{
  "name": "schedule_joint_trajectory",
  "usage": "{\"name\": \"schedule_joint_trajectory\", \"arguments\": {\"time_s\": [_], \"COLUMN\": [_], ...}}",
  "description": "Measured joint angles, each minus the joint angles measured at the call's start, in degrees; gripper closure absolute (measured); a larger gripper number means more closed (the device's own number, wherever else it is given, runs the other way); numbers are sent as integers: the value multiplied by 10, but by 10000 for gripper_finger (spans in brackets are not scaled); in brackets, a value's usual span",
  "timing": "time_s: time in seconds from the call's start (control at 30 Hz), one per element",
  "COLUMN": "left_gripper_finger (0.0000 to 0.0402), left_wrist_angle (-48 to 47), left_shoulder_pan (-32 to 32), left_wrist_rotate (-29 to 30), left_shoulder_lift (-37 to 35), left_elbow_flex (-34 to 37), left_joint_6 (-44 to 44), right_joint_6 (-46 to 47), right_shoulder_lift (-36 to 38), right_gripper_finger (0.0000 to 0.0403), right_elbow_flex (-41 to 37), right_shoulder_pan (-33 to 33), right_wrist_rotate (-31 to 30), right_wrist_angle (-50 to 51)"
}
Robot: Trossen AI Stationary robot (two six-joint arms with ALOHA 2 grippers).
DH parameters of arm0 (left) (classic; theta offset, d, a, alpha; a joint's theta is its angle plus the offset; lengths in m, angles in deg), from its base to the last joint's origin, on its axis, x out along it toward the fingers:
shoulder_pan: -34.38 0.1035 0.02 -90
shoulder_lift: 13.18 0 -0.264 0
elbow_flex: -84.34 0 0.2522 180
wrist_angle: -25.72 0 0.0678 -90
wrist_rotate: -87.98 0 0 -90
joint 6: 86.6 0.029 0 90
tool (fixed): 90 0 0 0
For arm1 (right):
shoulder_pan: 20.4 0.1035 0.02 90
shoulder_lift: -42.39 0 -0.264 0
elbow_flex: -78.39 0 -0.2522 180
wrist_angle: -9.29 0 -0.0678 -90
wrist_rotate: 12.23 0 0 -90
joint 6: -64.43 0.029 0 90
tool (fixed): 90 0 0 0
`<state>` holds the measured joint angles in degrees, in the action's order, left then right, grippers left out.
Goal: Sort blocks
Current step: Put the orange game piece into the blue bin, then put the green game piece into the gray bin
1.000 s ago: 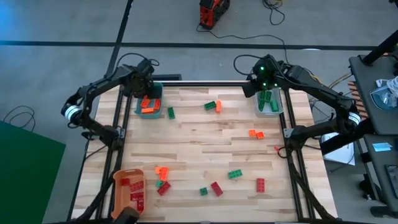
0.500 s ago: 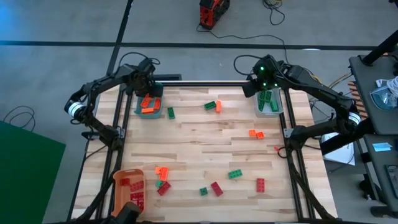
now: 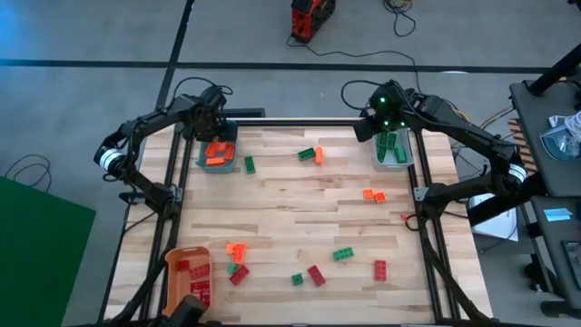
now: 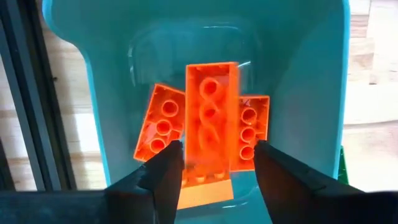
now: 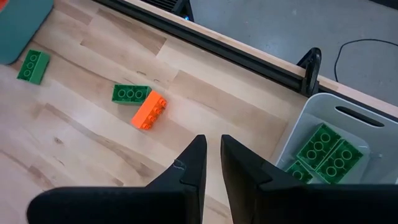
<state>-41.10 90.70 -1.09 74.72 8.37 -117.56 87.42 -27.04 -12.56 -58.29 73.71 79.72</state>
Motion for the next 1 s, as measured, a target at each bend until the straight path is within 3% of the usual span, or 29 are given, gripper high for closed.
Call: {"name": "schedule_joint_trajectory", "arguments": {"time_s": [0.4,0.57,0.73,1.0], "left_gripper_finger": [219,222,232,244], "left_wrist_angle": [-4,-4,-3,3], "left_shoulder_pan": [-21,-80,-158,-246], "left_wrist_rotate": [13,38,42,67], "left_shoulder_lift": [-56,-124,-179,-230], "left_elbow_flex": [-10,-24,-28,-28], "left_joint_6": [20,19,16,15], "right_joint_6": [4,24,42,9], "right_shoulder_lift": [0,0,0,0], "right_gripper_finger": [364,364,364,364], "right_elbow_flex": [0,0,0,0], "right_shoulder_pan": [2,3,14,110], "right_wrist_rotate": [20,41,105,196], "right_wrist_angle": [1,5,5,7]}}
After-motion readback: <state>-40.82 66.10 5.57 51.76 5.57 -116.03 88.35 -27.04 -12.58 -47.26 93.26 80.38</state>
